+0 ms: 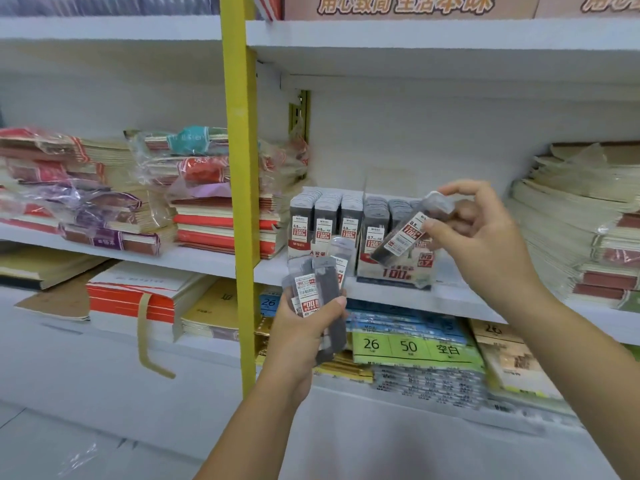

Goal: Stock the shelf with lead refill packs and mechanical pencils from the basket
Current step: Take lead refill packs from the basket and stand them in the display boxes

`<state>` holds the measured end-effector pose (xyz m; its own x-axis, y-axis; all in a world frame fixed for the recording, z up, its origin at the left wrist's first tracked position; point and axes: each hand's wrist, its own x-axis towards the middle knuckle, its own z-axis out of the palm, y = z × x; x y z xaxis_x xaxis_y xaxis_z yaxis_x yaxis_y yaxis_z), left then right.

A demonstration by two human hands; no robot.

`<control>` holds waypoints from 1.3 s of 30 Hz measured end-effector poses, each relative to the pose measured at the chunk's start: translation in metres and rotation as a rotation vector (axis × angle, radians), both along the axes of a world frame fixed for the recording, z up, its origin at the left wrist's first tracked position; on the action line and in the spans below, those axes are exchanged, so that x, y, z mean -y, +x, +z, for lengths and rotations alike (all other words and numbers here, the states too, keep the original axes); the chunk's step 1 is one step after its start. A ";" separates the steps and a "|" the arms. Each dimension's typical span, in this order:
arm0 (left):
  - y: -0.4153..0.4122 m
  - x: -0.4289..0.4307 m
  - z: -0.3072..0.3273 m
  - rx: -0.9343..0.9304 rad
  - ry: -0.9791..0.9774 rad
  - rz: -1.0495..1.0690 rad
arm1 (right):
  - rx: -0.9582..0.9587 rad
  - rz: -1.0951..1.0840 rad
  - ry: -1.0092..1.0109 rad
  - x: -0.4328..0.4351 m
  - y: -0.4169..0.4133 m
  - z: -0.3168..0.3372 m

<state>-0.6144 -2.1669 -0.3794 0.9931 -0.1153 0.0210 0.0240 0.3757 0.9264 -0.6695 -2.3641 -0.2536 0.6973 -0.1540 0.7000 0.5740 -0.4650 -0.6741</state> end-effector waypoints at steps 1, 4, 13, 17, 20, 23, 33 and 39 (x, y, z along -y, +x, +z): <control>0.003 -0.005 0.001 0.005 -0.016 0.024 | 0.018 -0.002 -0.049 -0.006 0.007 0.011; 0.011 -0.018 0.005 0.015 -0.061 0.054 | 0.079 -0.090 -0.277 -0.026 0.033 0.037; 0.027 -0.043 0.007 0.020 -0.052 0.046 | -0.187 -0.264 -0.756 -0.051 0.099 0.047; 0.023 -0.045 0.012 0.022 -0.038 0.007 | -0.253 -0.376 -0.852 -0.049 0.109 0.043; 0.019 -0.046 0.014 0.034 -0.034 -0.027 | -0.150 -0.509 -0.905 -0.049 0.103 0.039; 0.014 -0.046 0.016 0.055 -0.017 -0.092 | -0.007 -0.354 -0.783 -0.061 0.080 0.026; -0.001 -0.045 0.023 0.085 -0.025 -0.167 | -0.296 0.077 -0.077 -0.060 0.048 0.001; 0.001 -0.041 0.025 0.081 -0.008 -0.138 | -0.278 0.071 -0.102 -0.045 0.044 0.003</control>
<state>-0.6136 -2.1263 -0.3543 0.9629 -0.2498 0.1018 0.0012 0.3813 0.9245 -0.6250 -2.3187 -0.2511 0.8707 -0.0363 0.4905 0.4079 -0.5037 -0.7615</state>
